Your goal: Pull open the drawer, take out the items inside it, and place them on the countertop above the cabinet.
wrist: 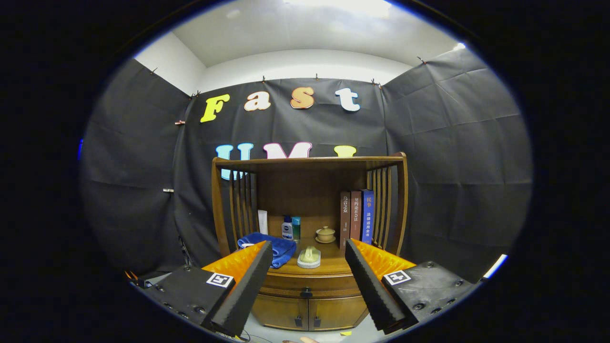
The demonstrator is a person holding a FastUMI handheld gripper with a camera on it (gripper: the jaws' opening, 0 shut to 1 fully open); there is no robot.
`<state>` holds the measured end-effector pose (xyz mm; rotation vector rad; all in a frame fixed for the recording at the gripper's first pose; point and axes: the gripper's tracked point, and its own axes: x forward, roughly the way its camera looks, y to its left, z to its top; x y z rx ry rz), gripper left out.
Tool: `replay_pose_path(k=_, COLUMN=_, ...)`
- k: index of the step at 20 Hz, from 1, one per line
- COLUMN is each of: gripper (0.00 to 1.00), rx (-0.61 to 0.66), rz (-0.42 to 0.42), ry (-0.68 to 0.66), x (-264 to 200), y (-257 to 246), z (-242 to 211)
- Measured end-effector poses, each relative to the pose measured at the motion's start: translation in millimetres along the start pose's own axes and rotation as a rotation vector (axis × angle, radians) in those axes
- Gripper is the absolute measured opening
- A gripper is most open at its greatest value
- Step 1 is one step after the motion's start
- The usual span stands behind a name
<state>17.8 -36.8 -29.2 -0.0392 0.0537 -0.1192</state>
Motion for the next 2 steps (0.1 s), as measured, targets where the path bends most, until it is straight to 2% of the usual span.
replay_pose_path(k=2, gripper=0.99, rx=-0.001, rz=-0.002, ry=-0.002, x=-0.8, y=-0.5, z=0.8)
